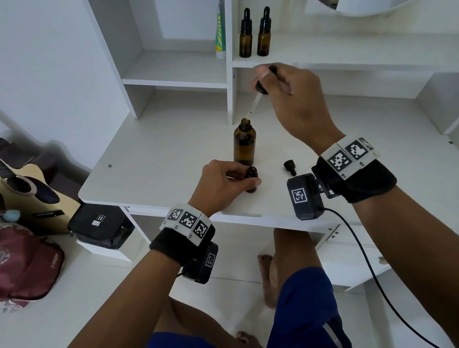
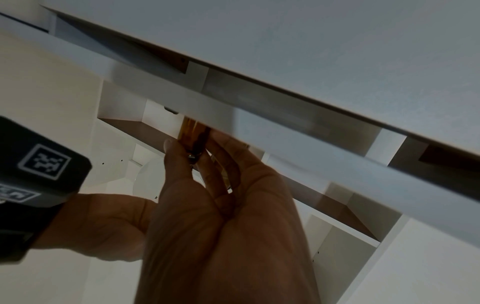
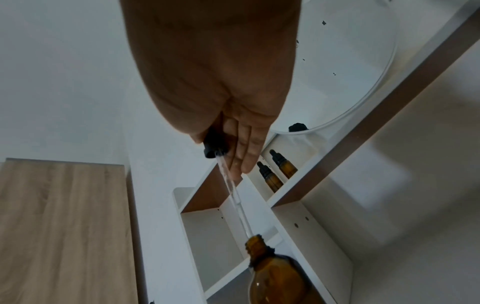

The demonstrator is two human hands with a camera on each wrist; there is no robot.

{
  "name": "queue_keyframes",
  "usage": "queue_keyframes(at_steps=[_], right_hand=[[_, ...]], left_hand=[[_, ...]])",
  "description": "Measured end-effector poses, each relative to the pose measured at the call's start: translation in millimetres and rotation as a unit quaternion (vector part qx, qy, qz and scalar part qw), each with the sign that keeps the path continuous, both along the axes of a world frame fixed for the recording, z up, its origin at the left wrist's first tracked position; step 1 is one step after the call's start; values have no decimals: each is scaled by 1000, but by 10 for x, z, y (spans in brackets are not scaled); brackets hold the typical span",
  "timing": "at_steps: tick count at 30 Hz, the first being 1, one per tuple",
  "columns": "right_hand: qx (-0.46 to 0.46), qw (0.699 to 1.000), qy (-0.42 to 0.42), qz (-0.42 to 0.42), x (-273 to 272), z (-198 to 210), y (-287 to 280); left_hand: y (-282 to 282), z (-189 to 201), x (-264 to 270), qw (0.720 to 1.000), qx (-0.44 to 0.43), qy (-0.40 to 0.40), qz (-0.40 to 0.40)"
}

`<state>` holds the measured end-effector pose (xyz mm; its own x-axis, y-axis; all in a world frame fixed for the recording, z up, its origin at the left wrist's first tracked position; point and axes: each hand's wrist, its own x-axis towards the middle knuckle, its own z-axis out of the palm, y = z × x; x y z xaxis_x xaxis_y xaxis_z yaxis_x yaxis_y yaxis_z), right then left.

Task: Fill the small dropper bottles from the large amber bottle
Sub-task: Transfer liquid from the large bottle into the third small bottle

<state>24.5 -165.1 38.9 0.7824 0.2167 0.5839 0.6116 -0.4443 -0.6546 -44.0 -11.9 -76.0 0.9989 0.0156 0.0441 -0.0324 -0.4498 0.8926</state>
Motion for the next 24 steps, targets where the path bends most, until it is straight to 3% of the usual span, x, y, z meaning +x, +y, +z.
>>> queue_keyframes(at_steps=[6, 14, 24], right_hand=[[53, 998, 1, 19, -146, 37, -97], [-10, 994, 75, 76, -312, -185, -128], [-37, 993, 76, 83, -349, -293, -80]], left_hand=[[2, 2, -5, 1000, 3, 0, -3], [-1, 25, -29, 1000, -12, -3, -6], [-8, 35, -32, 1000, -8, -4, -7]])
